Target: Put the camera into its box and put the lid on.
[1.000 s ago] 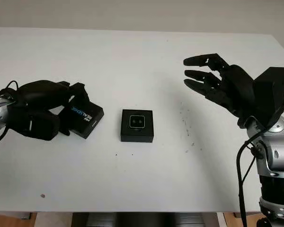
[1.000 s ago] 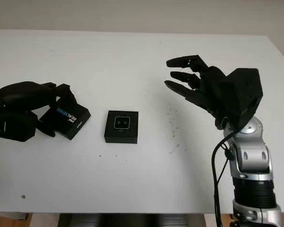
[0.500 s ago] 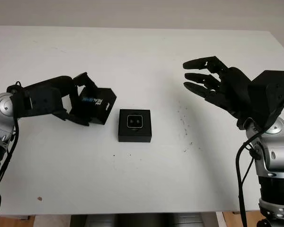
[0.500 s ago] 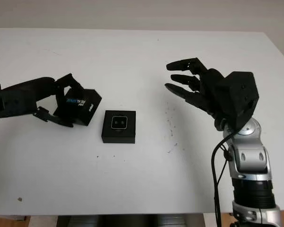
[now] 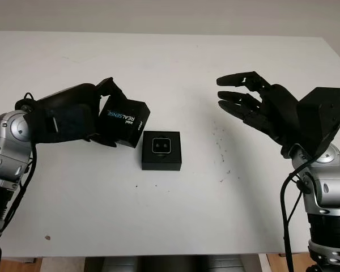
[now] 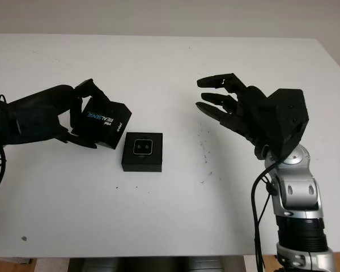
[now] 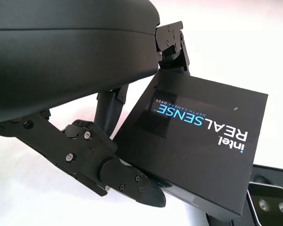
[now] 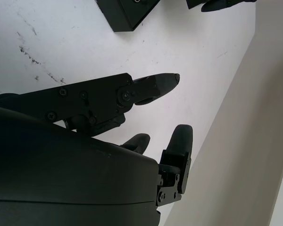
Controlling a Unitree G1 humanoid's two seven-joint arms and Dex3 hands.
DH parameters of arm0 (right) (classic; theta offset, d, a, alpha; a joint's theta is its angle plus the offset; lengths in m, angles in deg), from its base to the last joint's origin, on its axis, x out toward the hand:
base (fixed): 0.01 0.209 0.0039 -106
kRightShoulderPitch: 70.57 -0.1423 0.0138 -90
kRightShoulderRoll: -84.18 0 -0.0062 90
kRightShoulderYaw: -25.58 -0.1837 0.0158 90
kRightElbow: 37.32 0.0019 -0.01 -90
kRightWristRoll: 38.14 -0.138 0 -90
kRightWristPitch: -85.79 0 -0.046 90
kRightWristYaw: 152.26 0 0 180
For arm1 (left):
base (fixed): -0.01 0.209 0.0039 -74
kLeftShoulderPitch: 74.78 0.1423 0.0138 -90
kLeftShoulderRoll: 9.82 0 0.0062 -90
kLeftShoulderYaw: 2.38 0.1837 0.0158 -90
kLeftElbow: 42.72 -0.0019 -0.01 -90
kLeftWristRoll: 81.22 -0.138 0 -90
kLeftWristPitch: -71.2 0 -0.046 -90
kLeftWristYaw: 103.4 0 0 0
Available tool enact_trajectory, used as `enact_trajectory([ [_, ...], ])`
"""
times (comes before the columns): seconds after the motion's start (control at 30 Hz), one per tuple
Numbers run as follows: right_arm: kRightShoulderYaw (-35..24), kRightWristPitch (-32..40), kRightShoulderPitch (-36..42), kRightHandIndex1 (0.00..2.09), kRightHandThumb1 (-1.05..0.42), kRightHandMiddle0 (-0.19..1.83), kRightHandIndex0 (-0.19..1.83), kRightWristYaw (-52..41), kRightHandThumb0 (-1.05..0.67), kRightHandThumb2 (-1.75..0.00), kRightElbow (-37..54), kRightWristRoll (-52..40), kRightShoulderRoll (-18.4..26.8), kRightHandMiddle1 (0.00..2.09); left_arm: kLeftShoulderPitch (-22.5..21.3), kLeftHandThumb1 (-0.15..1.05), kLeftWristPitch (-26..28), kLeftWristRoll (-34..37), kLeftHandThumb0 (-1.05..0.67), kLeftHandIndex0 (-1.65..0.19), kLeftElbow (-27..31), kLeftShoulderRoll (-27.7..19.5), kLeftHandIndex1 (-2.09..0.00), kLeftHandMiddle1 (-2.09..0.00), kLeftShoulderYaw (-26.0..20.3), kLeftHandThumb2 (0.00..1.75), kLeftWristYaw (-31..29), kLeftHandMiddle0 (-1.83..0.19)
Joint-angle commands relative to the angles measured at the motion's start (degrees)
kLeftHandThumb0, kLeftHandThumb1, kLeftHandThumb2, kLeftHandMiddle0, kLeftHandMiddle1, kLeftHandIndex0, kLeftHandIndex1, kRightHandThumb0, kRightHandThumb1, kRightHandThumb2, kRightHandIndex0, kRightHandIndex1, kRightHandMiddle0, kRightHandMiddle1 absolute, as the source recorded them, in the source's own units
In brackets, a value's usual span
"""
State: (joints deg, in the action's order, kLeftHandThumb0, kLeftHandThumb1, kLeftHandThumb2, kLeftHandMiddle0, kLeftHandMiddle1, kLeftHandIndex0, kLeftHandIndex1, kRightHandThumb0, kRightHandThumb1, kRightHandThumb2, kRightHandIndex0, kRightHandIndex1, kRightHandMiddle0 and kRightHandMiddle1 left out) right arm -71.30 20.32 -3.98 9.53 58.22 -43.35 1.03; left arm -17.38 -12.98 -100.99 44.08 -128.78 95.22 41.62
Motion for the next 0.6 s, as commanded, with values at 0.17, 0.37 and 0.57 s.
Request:
enact_trajectory([
  [0.17,1.24,-0.56,-0.5,0.65,-1.05,-0.03,0.15,0.57,-0.32,-0.06,0.3,0.35,-0.47,1.26,-2.82,1.05,12.64,-1.92,-0.25,-0.14,7.37,0.6,-1.91,-1.88,1.96,0.36,-6.92,-0.31],
  [0.37,1.78,-0.18,-0.67,0.67,-1.04,-0.04,0.12,1.69,-0.32,-0.05,0.41,0.34,-1.4,1.28,-5.83,1.05,18.27,-0.22,-0.26,-0.29,6.78,1.67,-1.89,-1.95,3.2,0.37,-11.65,-0.45],
  [0.57,1.8,-1.85,-0.53,0.69,-1.03,-0.04,0.11,1.5,-0.33,-0.05,-0.61,0.18,-1.69,1.3,-9.41,1.05,29.27,1.0,-0.29,-0.35,7.2,2.27,-1.9,-2.08,4.86,0.35,-16.77,-0.6],
])
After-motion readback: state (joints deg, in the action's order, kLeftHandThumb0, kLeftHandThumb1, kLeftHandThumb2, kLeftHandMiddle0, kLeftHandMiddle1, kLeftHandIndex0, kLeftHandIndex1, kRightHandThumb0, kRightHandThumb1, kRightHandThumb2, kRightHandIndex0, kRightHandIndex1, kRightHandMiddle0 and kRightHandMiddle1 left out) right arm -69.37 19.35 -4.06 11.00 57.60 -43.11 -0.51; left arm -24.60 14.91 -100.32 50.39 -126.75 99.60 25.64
